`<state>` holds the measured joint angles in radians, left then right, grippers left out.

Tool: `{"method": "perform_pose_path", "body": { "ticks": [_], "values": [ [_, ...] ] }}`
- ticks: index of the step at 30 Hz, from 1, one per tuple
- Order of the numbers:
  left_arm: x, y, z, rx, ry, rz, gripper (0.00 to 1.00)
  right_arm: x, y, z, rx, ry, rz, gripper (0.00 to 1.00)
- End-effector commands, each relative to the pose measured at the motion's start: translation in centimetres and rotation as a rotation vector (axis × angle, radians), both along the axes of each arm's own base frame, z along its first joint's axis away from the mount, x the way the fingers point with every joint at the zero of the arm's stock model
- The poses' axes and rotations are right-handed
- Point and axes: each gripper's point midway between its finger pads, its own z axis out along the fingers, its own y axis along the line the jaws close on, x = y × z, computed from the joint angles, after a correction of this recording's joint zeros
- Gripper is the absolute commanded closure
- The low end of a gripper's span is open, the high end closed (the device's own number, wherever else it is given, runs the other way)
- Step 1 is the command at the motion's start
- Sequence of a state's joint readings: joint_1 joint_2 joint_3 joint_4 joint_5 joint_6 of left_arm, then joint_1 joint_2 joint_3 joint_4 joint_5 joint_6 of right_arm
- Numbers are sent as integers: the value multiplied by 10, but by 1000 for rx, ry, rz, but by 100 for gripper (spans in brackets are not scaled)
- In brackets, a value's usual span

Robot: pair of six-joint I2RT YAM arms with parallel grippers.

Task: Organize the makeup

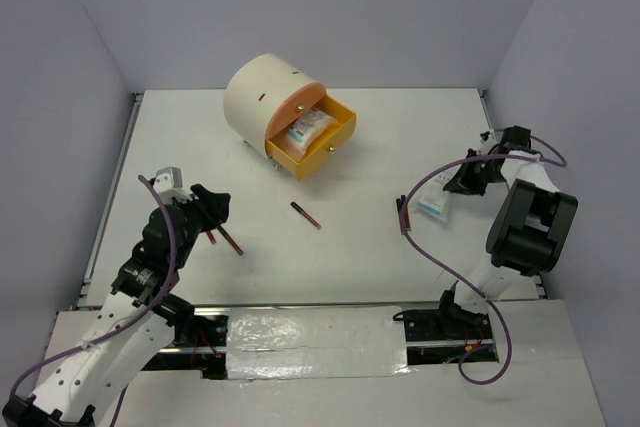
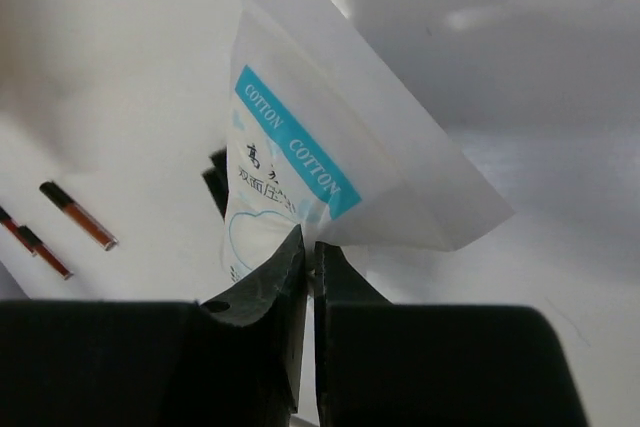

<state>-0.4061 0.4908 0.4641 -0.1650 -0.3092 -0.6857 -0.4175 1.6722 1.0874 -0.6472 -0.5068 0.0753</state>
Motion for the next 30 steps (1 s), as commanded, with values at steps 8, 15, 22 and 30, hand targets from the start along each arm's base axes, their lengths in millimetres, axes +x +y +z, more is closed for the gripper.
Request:
{"method": "perform_pose_path", "body": {
  "ticks": [8, 15, 22, 30],
  "values": [
    [5, -1, 12, -13, -35, 3, 39, 68, 80, 152, -131, -632, 660, 100],
    [4, 0, 14, -8, -37, 3, 39, 65, 218, 249, -572, -1226, 1308, 100],
    [2, 4, 17, -9, -38, 21, 39, 70, 288, 303, -1147, -1635, 1549, 100],
    [-1, 7, 17, -11, -38, 32, 39, 90, 321, 281, -1428, -1691, 1785, 100]
  ]
}}
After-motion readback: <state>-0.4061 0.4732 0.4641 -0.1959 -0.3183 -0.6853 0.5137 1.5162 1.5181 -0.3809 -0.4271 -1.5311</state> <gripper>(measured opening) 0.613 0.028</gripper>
